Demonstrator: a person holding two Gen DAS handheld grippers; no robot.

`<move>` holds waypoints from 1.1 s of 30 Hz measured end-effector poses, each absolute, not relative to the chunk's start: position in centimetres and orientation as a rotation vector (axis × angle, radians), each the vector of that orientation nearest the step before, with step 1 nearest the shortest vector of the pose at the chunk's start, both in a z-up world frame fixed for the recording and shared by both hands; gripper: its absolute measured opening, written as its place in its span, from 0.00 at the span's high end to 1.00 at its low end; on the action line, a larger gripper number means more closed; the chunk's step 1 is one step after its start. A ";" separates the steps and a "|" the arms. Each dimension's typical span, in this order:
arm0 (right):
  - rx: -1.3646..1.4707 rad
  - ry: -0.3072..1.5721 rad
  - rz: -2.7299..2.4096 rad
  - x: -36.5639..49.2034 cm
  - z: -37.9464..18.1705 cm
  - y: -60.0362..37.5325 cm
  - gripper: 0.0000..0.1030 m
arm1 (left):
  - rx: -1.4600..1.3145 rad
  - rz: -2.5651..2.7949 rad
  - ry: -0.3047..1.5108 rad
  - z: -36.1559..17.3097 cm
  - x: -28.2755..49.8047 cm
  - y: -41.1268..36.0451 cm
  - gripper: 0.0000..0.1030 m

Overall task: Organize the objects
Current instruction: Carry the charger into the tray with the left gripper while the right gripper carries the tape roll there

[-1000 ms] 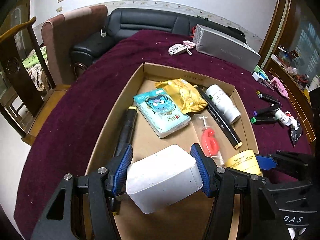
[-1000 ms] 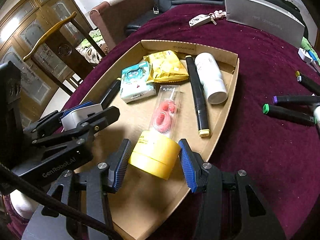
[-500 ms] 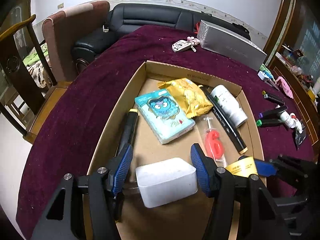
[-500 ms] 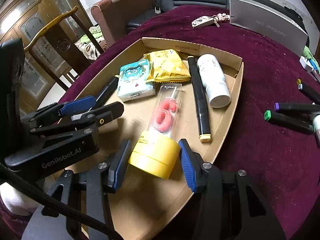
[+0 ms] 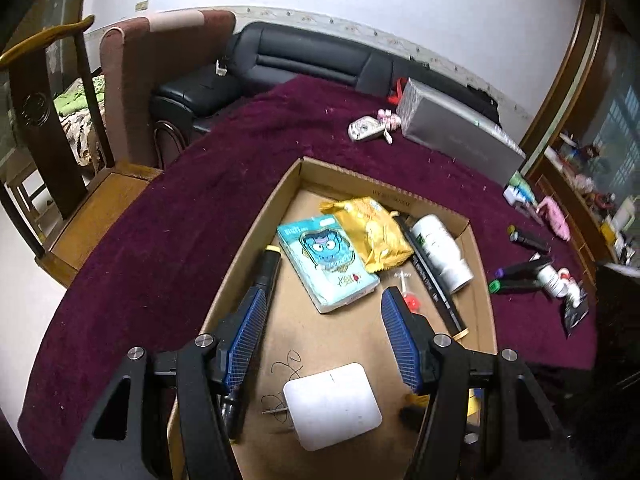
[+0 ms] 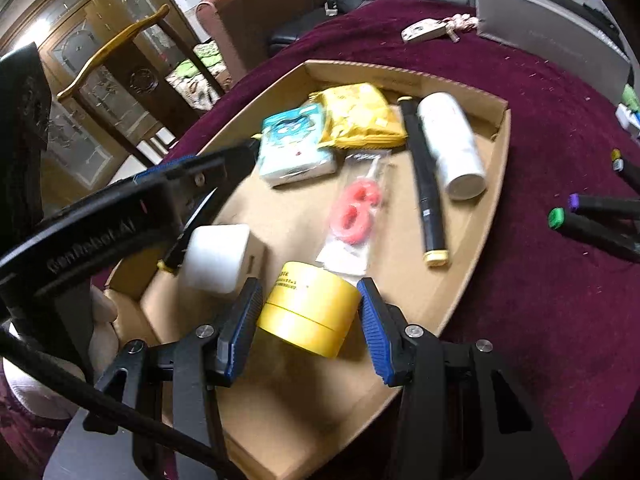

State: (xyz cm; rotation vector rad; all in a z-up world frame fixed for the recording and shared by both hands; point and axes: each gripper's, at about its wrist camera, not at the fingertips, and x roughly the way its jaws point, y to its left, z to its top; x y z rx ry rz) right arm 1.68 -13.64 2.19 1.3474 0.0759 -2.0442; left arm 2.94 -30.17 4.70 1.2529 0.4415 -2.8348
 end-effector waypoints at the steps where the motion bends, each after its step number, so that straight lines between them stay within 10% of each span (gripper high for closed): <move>1: 1.346 0.083 -2.033 1.8 2.2 -13.9 0.53 | 1.238 -2.837 0.453 4.9 3.2 -30.4 0.47; 33: 1.263 0.066 -2.110 -0.1 4.6 -14.8 0.46 | 1.155 -2.843 0.650 5.0 6.1 -31.7 0.45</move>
